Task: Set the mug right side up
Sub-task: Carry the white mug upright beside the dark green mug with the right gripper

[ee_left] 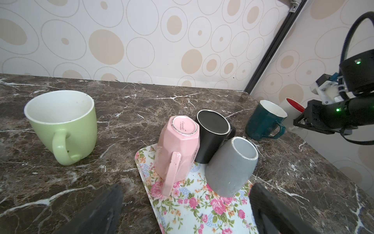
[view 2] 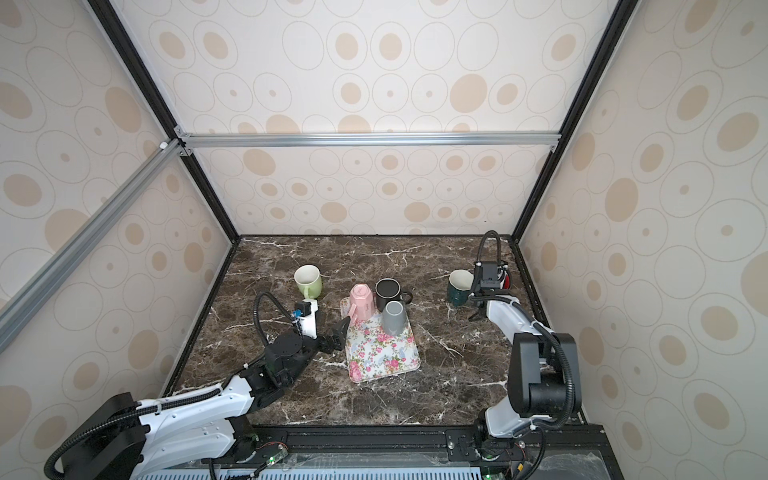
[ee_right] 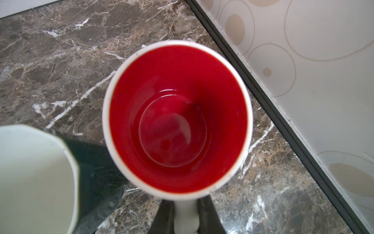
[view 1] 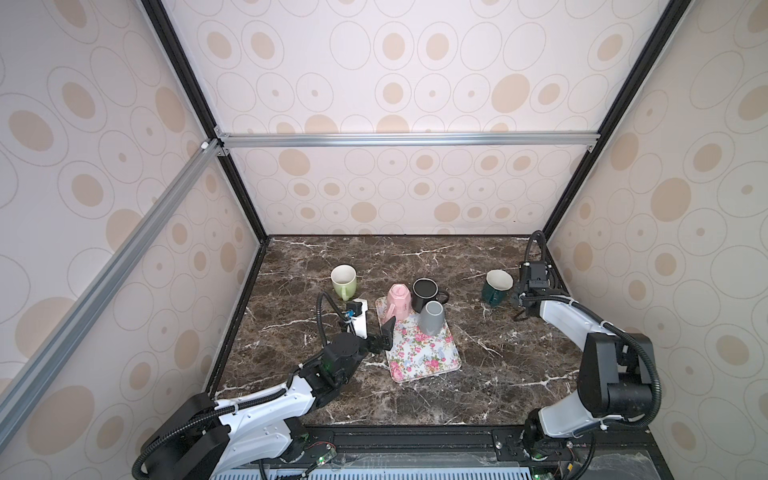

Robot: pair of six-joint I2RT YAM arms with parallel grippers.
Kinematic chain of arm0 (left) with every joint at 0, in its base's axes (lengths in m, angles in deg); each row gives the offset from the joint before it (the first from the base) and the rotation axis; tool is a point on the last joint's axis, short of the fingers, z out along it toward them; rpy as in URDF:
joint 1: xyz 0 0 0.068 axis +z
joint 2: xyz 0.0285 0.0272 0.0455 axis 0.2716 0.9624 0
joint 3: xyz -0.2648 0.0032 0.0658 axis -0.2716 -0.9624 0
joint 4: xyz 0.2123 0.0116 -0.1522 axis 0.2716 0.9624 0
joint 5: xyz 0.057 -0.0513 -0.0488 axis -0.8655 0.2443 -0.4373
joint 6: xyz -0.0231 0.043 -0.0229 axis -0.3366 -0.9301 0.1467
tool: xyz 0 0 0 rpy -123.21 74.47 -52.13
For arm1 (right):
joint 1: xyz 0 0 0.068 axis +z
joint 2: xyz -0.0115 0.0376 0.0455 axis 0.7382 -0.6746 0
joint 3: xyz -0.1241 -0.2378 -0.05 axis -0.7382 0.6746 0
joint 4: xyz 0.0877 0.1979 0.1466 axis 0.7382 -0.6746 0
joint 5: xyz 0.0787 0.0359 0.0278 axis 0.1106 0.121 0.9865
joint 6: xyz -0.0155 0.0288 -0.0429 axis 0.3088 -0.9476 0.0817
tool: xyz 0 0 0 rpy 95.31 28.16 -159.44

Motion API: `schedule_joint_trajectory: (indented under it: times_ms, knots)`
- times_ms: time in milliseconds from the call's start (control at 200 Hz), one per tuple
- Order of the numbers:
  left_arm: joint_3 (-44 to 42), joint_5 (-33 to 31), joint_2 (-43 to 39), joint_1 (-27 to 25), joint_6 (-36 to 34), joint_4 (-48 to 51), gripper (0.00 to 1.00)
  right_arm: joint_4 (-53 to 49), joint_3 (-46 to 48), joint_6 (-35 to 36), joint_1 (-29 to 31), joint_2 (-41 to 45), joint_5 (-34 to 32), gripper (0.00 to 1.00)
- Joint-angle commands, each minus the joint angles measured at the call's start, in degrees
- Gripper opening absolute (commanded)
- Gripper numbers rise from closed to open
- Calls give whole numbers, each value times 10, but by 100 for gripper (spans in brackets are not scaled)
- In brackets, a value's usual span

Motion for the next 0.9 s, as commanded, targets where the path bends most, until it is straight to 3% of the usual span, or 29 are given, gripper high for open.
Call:
schedule_joint_trajectory:
  times_ms: [0,230,260,295,330,445,735,890]
  knots:
    - [-1,-5,10,3,-13,-20,98,32,-29,8,-5,-15,-11,0]
    - [-1,-1,23,4,-16,-27,98,24,-57,5,-6,-57,11,0]
    - [0,-2,25,4,-16,-28,98,21,-60,3,-6,-60,10,11]
    - [0,-2,27,5,-16,-28,98,15,-64,-2,-7,-62,10,38]
    - [0,-2,28,4,-15,-28,98,12,-64,-5,-6,-64,11,53]
    - [1,0,28,5,-13,-27,98,-1,-67,-19,-7,-64,10,69]
    - [-2,3,25,4,-6,-30,98,-80,-71,-50,-5,-7,1,71]
    - [-1,7,24,5,-3,-29,98,-119,-54,-44,11,68,42,71]
